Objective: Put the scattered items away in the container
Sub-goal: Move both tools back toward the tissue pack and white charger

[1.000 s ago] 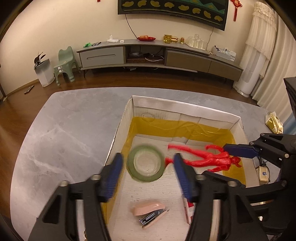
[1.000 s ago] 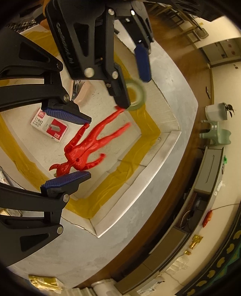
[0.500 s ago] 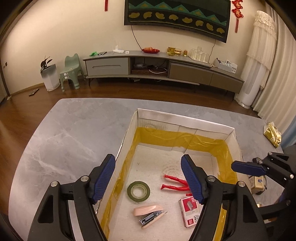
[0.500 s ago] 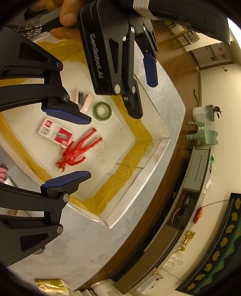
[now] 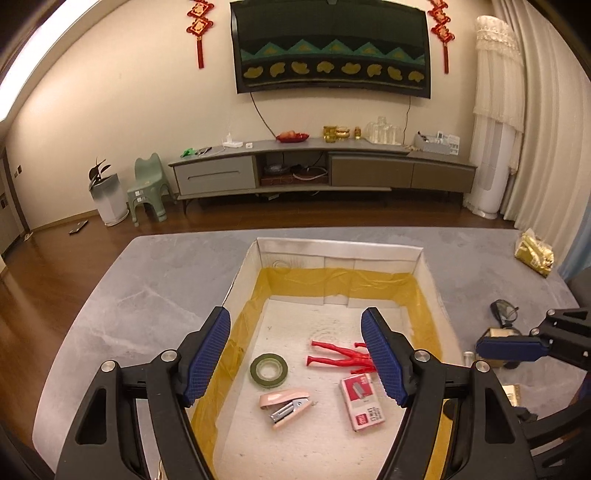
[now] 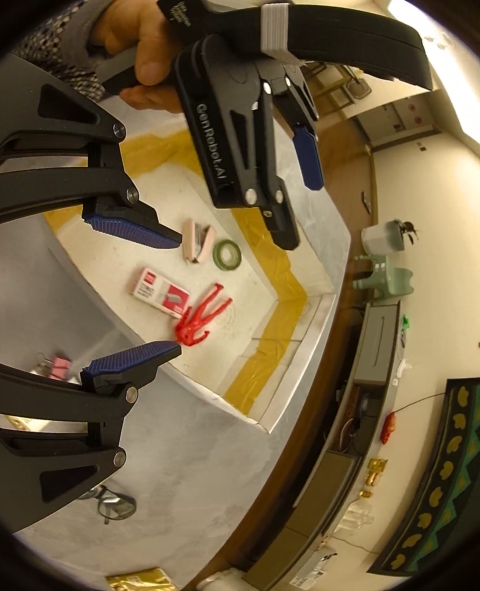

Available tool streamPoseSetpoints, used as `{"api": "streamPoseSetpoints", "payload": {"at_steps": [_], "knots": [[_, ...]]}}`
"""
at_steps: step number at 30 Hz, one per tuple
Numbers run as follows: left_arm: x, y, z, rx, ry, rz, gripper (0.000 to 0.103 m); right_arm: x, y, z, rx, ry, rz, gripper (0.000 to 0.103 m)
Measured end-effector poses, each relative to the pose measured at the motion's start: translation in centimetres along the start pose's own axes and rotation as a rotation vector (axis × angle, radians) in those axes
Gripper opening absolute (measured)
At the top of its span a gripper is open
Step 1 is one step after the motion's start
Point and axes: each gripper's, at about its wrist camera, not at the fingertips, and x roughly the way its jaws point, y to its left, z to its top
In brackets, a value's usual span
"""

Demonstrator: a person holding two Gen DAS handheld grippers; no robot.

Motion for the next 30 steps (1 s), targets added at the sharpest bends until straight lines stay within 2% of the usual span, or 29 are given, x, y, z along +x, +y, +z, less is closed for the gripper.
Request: {"api": "streamPoseSetpoints", "payload": {"at_steps": [7,12,16,23,30], "knots": [[-3.5,-1.7,-0.6,0.042,-0.029,0.023,0.074,-3.9,1.7,-2.2,-0.016,-0.081,0.069,0.055],[-5.9,-3.6,-1.6,0.076,-0.052,0.011,0.074,-6.6,2.3,-5.0,-0.021,-0.132,0.113,0.055],[-7.6,-5.7,-2.3,0.094,-0.081,-0.033,0.074,-8.3,2.2,-7.0,-0.018,-0.162,0.133,0.056],[-8.7,-9.7,-4.7,0.160,-0.065,-0.079,0.074,-10.5,0.7,-11.1,0.045,-0.237,0.190,0.056],[-9.9,-13.9,-7.1,0.200,-0.042,-0.216,0.074,-11.2,-1.6,-14.6,0.072,-0.176,0.168,0.056]]}}
